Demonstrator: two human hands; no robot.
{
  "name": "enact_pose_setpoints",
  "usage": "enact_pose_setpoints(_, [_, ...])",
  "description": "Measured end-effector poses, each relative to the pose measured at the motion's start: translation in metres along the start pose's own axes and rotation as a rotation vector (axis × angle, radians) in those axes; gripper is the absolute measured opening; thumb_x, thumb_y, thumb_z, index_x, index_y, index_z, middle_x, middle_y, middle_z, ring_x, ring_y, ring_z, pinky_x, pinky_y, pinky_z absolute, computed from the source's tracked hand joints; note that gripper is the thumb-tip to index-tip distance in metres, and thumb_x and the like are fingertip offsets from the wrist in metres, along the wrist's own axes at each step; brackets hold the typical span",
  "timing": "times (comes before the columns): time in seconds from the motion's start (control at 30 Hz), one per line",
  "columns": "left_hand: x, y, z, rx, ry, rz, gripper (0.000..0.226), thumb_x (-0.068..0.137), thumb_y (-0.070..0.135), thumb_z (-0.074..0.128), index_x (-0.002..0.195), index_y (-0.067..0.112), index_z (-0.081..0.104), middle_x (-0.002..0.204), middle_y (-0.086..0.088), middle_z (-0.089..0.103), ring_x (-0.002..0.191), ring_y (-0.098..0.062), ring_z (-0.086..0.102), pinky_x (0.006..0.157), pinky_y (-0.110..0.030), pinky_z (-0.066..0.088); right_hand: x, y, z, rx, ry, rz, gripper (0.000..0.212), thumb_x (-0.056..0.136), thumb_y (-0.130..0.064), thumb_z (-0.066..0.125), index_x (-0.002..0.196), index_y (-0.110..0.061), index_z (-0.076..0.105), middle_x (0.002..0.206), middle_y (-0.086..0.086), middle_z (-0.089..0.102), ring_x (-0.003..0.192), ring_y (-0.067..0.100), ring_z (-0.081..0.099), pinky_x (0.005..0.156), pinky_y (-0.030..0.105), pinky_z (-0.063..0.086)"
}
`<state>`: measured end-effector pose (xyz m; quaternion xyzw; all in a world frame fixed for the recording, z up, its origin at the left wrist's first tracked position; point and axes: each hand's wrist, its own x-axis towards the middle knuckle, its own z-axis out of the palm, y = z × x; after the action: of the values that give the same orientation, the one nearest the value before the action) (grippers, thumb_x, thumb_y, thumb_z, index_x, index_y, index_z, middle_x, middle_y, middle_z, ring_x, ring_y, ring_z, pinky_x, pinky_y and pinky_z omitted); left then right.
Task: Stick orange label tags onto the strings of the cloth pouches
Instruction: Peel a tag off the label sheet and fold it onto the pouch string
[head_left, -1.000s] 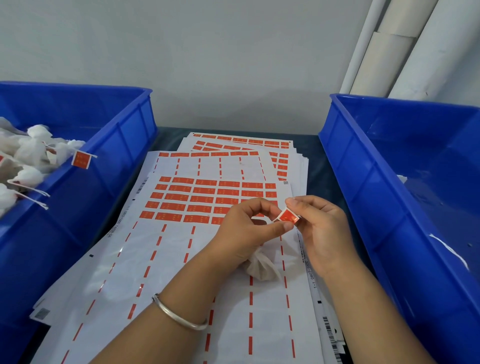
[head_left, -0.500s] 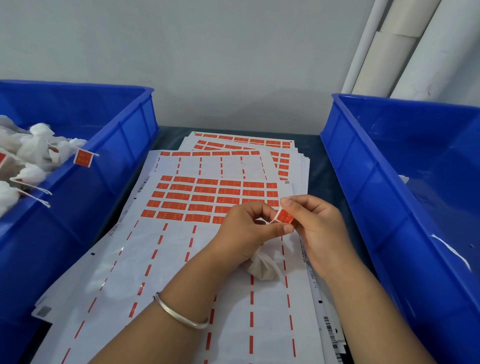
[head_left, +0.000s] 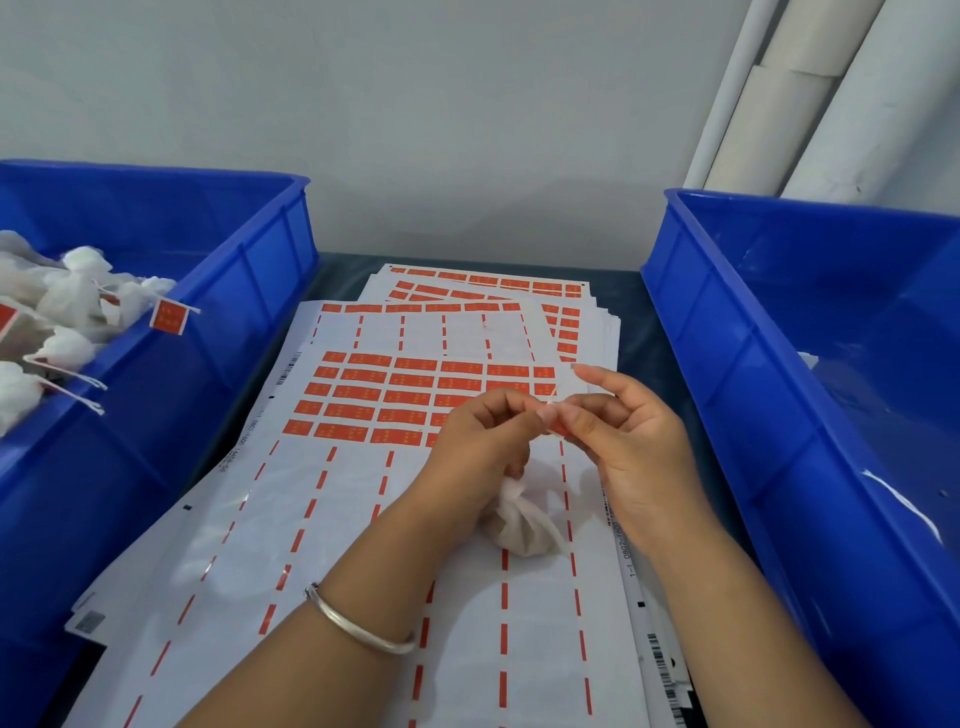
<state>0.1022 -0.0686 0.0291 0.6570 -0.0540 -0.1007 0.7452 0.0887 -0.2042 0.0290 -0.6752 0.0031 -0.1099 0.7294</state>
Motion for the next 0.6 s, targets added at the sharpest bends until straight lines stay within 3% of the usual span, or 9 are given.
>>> enact_pose_setpoints(0.13, [0.001, 0.001, 0.0, 0.001, 0.054, 0.01, 0.013, 0.082, 0.028, 0.061, 0.078, 0.017, 0.067, 0.063, -0.001, 0.06, 0.048, -0.008, 0.046, 0.048, -0.016, 0.043, 0.001, 0.001, 0.0, -0.037, -0.009, -0.017, 0.031, 0.076, -0.018, 0.074, 0.099, -0.035, 0.063, 0.086, -0.007, 0.074, 0.085, 0.009, 0.071, 0.073, 0.017, 0.056])
enact_pose_setpoints(0.27, [0.003, -0.002, 0.002, 0.06, 0.072, 0.018, 0.011, 0.086, 0.026, 0.058, 0.079, 0.022, 0.066, 0.057, 0.007, 0.059, 0.051, -0.006, 0.049, 0.053, -0.019, 0.046, 0.001, 0.003, 0.0, -0.064, -0.003, -0.011, 0.037, 0.074, -0.016, 0.076, 0.1, -0.037, 0.061, 0.085, -0.01, 0.073, 0.084, 0.004, 0.07, 0.068, 0.014, 0.055])
enact_pose_setpoints(0.6, [0.006, -0.008, 0.005, 0.224, 0.126, 0.089, 0.011, 0.09, 0.025, 0.054, 0.082, 0.029, 0.06, 0.069, 0.012, 0.06, 0.059, -0.005, 0.056, 0.056, -0.013, 0.044, 0.003, 0.016, 0.003, -0.019, 0.035, 0.072, 0.025, 0.079, -0.017, 0.073, 0.096, -0.033, 0.062, 0.088, -0.017, 0.072, 0.084, 0.002, 0.069, 0.065, 0.014, 0.055])
